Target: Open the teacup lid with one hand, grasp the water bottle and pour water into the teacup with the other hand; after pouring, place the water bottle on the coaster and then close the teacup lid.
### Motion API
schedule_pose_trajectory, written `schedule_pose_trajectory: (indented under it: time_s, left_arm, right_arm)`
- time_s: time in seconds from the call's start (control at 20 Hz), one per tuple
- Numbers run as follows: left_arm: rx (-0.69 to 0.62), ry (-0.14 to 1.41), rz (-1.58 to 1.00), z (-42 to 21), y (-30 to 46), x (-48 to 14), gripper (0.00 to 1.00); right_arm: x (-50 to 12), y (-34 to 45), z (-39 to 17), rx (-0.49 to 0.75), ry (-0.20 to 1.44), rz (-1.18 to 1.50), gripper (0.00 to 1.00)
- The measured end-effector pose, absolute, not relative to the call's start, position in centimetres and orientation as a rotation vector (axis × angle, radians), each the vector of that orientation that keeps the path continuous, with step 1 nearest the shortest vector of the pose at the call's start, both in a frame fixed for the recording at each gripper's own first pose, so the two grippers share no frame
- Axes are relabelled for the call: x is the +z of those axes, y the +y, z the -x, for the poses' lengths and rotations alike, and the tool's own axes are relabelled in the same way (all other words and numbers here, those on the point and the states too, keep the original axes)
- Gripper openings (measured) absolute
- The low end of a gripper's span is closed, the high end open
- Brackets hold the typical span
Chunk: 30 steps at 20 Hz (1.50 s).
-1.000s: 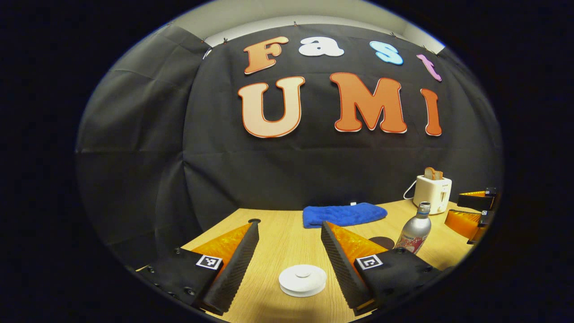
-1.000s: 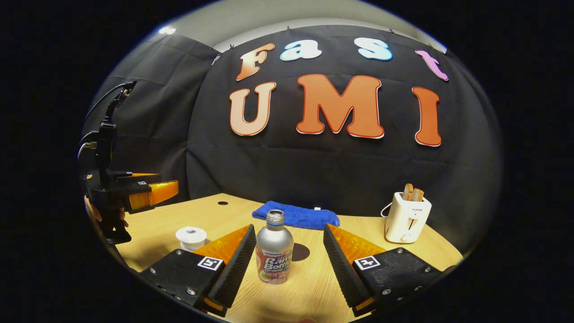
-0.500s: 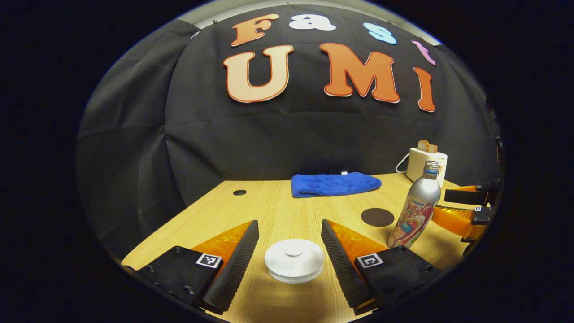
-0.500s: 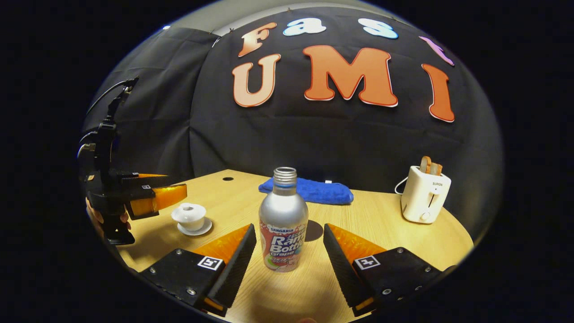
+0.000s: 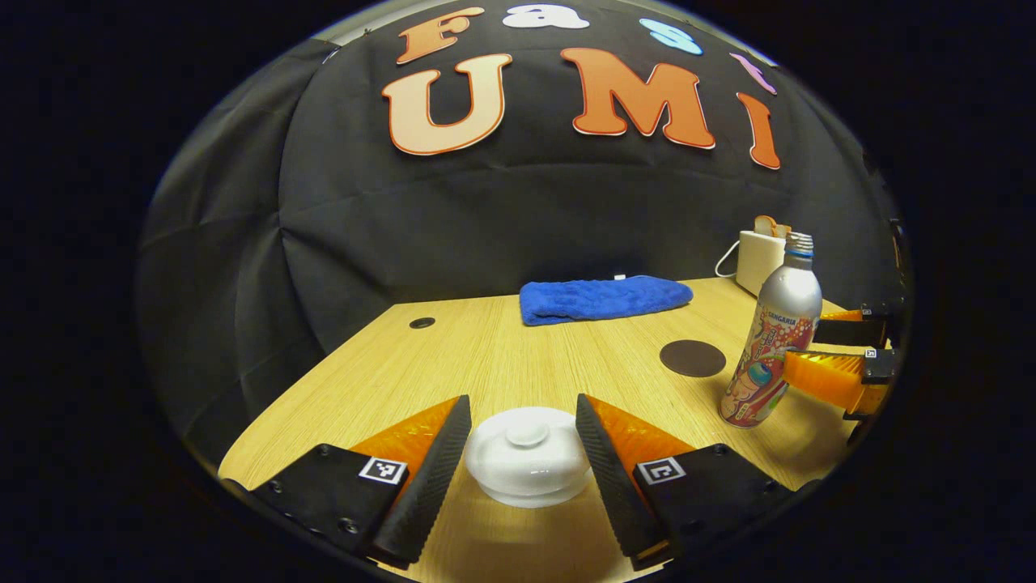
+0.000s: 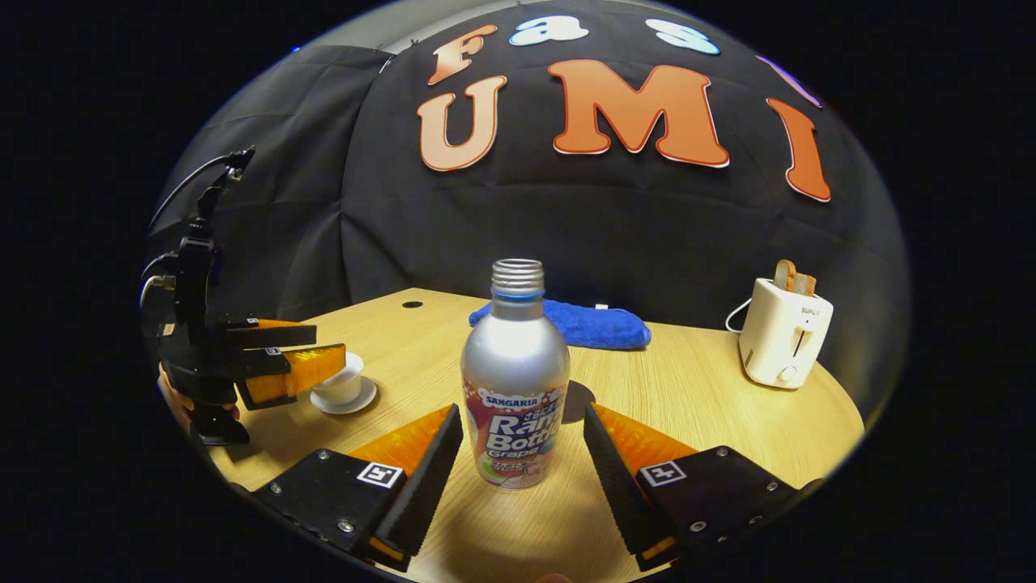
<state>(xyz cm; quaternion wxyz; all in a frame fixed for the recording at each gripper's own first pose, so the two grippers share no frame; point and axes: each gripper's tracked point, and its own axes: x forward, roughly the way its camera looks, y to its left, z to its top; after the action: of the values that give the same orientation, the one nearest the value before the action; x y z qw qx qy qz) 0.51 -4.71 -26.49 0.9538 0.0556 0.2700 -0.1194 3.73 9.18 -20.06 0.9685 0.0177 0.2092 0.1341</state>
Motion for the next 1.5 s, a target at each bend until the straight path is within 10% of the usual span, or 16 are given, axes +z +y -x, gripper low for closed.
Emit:
schedule_pose_trajectory:
  time_s: [0.25,0.35,0.7,0.85,1.5]
  left_arm:
    - [-0.242,0.579,-0.128,-0.9,-4.8,-27.7,0.75]
    - [-0.24,0.587,-0.139,-0.8,-4.8,-27.9,0.54]
    - [-0.233,0.606,-0.169,-1.1,-4.7,-27.9,0.51]
    - [-0.212,0.599,-0.176,-1.4,-4.3,-27.8,0.35]
    - [-0.237,0.526,-0.122,-2.0,-4.9,-26.6,0.29]
  right_arm:
    - [-20.6,9.2,-4.3,0.283,0.436,-0.052,0.91]
    - [-20.7,9.2,-4.3,0.286,0.436,-0.057,0.9]
    - [-20.8,9.2,-4.5,0.294,0.439,-0.063,0.91]
    - [-20.9,9.2,-4.5,0.295,0.441,-0.069,0.91]
    - [-21.3,9.7,-4.9,0.291,0.469,-0.05,0.9]
